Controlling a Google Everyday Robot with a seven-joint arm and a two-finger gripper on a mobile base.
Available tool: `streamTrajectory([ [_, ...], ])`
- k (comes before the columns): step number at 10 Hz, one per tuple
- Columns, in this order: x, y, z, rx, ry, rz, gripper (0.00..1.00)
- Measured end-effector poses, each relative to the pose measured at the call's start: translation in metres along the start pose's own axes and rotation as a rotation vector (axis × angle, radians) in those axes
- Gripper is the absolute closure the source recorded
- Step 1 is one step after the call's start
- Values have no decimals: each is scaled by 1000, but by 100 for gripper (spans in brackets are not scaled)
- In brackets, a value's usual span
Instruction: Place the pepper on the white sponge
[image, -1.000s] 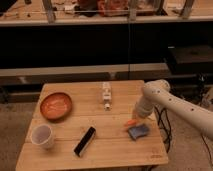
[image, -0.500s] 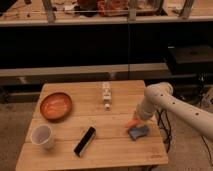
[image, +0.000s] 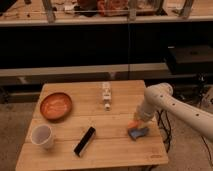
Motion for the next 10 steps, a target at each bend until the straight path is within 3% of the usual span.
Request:
streamTrajectory([
  [4, 10, 13, 1, -9, 29, 28, 100],
  [5, 13, 16, 1, -13, 36, 32, 95],
  [6, 15, 17, 2, -17, 44, 32, 89],
  [7, 14, 21, 3, -29, 66, 25, 76],
  [10, 13, 18, 4, -29, 67, 17, 43],
])
